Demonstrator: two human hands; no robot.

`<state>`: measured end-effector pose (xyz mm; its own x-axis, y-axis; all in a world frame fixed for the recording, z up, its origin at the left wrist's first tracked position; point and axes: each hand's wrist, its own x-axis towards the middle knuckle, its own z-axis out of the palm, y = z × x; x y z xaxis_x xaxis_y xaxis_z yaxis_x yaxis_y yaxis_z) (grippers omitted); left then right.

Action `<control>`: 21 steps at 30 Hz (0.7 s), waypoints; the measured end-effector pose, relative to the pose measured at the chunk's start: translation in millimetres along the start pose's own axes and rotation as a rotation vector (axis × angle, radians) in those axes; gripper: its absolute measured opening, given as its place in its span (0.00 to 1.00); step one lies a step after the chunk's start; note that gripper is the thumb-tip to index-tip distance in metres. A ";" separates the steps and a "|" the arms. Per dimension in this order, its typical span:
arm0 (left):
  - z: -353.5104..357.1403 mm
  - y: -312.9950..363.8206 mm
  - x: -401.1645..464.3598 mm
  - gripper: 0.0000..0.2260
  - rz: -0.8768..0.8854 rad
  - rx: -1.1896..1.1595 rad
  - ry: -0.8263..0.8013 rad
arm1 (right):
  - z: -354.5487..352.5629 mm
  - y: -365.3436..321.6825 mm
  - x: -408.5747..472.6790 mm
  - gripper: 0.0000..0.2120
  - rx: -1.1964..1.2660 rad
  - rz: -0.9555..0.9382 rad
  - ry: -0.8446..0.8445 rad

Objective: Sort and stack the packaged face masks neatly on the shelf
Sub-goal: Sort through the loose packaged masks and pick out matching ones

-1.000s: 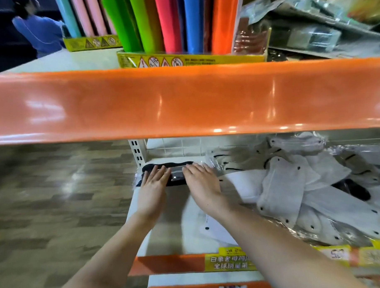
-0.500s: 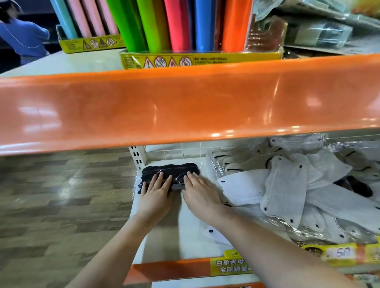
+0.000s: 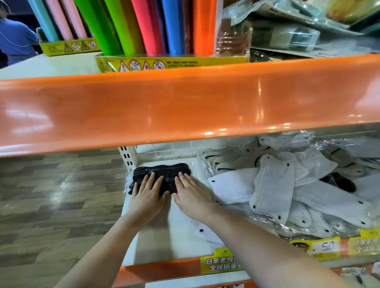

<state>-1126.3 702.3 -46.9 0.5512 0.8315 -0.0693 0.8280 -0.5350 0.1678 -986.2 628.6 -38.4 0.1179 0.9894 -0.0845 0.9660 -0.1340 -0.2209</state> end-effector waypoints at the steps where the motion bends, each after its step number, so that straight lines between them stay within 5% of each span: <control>1: 0.6 0.2 0.3 0.26 0.001 0.003 0.006 | 0.2 1.1 -1.4 0.28 -0.006 -0.006 0.002; 12: -8.2 3.7 10.5 0.25 -0.019 -0.038 -0.033 | -9.4 2.5 -2.7 0.26 0.025 -0.024 0.050; 18: -0.9 46.1 8.0 0.18 0.249 -0.138 0.283 | -33.1 33.5 -28.1 0.18 0.063 -0.098 0.309; 21: 0.6 97.8 1.7 0.21 0.315 -0.253 0.285 | -48.2 60.9 -48.9 0.17 0.023 -0.054 0.394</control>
<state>-1044.4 651.3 -31.3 0.6914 0.6620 0.2893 0.5556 -0.7432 0.3729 -922.0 574.7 -0.9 0.1503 0.9401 0.3059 0.9683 -0.0776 -0.2372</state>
